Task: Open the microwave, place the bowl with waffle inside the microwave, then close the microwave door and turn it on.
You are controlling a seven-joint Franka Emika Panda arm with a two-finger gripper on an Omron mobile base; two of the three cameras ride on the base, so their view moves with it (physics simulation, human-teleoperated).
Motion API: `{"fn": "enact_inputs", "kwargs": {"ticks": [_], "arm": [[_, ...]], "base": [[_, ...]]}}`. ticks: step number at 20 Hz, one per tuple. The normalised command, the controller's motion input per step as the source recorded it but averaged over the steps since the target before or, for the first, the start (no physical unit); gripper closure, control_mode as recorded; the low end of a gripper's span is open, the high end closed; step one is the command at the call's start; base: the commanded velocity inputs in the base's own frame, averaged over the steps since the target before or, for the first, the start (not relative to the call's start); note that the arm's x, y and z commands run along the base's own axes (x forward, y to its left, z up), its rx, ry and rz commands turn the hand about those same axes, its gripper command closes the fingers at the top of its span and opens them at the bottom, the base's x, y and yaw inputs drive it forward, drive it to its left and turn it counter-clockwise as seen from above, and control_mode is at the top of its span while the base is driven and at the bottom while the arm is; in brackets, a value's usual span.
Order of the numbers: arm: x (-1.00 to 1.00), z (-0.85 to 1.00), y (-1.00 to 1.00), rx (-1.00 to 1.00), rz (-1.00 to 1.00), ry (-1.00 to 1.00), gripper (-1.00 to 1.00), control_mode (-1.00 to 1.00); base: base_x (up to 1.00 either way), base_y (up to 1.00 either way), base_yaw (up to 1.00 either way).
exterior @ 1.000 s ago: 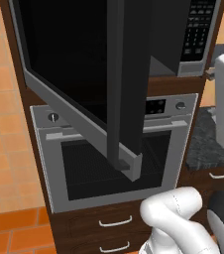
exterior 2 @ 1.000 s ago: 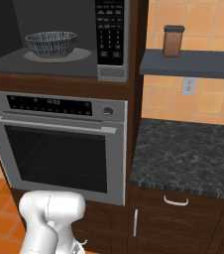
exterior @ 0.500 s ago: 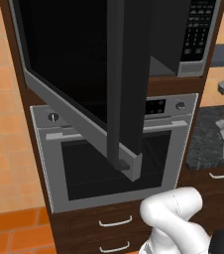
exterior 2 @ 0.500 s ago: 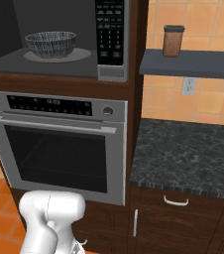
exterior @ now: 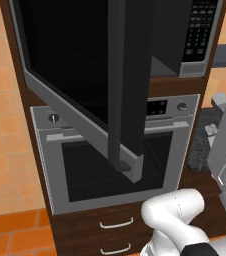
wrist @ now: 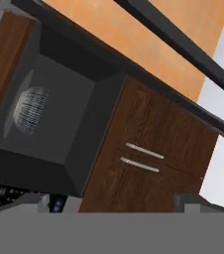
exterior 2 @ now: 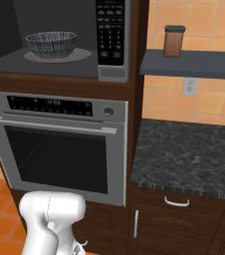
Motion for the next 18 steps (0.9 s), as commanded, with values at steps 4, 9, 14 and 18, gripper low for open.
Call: {"fn": "enact_inputs", "kwargs": {"ticks": [4,9,14,18], "arm": [[-0.32,-0.09,0.49,0.0,0.0,-0.05,-1.0,-1.0],[-0.28,-0.34,0.61,0.0,0.0,0.02,-1.0,-1.0],[-0.11,-0.44,0.67,0.0,0.0,0.1,-1.0,-1.0],[-0.02,-0.42,0.67,0.0,0.0,0.14,-1.0,-1.0]], "base": [[0.0,0.0,0.0],[0.0,0.0,0.0],[0.0,0.0,0.0],[0.0,0.0,0.0]]}}
